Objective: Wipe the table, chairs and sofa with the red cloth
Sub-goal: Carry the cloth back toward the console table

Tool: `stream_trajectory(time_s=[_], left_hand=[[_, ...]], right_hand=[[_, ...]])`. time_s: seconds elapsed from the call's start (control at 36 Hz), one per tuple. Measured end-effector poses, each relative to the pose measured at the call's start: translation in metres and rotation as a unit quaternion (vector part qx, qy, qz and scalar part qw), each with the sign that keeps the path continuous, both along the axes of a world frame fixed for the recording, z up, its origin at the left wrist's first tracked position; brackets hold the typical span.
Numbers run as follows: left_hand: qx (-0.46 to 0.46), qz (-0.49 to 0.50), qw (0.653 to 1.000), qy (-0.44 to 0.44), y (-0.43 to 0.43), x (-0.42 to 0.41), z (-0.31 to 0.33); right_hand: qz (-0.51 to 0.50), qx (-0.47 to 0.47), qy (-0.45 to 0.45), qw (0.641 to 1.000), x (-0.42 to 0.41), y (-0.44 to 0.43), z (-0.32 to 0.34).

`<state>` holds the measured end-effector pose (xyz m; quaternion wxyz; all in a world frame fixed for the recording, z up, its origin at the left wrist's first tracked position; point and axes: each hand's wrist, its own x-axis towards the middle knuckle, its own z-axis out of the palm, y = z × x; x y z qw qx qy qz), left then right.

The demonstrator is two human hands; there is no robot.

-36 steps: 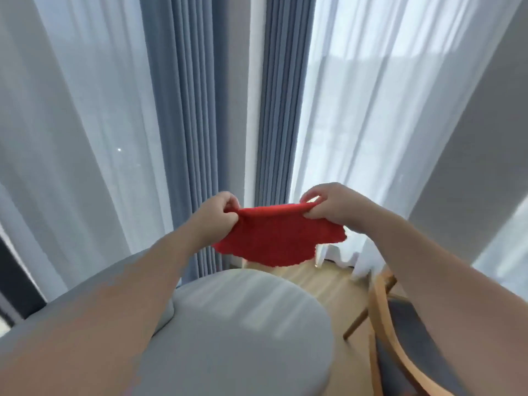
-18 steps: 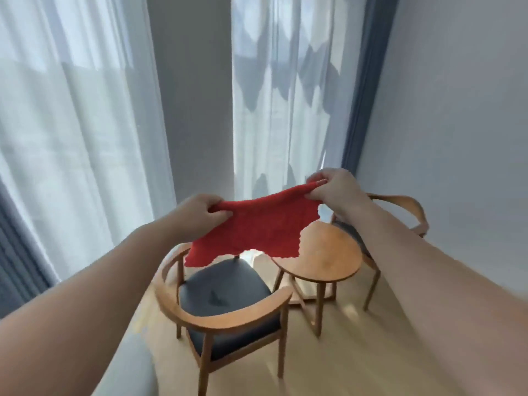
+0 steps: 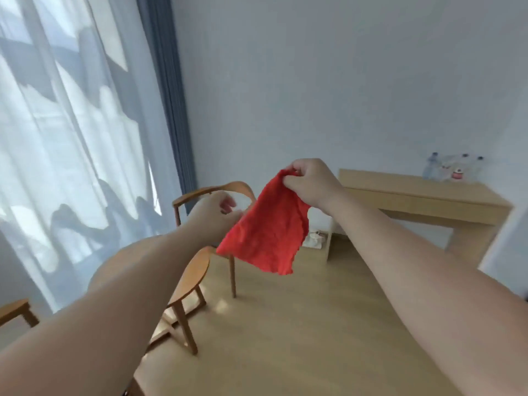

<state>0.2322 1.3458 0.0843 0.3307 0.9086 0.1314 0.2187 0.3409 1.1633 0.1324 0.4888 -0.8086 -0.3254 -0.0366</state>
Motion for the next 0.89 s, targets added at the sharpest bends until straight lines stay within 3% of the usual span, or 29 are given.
stream_trajectory(time_s=[0.08,0.19,0.31,0.56,0.69,0.75,0.81,0.89], left_hand=[[-0.064,-0.131,0.989,0.028,-0.039,0.05,0.001],[-0.128,-0.236,0.962,0.043,-0.075,0.111,-0.001],[-0.091,-0.272,0.958,0.012,-0.09,0.165,-0.006],[0.036,-0.377,0.921,0.088,-0.098,0.257,-0.006],[0.104,-0.452,0.87,0.168,-0.12,0.296,0.006],[0.115,-0.453,0.872,0.148,-0.132,0.314,0.009],[0.063,-0.446,0.886,0.113,-0.145,0.335,0.011],[0.003,-0.42,0.903,0.09,-0.169,0.371,0.011]], right_hand=[[-0.039,-0.055,-0.039,0.997,0.024,-0.012,-0.002],[-0.092,-0.093,-0.036,0.991,0.06,-0.025,-0.009],[-0.151,-0.109,-0.033,0.982,0.096,-0.044,-0.009],[-0.256,-0.252,-0.028,0.933,0.148,-0.126,-0.008],[-0.278,-0.327,0.006,0.903,0.175,-0.161,-0.016],[-0.301,-0.36,-0.025,0.883,0.193,-0.177,-0.023],[-0.331,-0.378,-0.042,0.863,0.216,-0.196,-0.035],[-0.356,-0.321,0.012,0.878,0.254,-0.223,-0.06]])
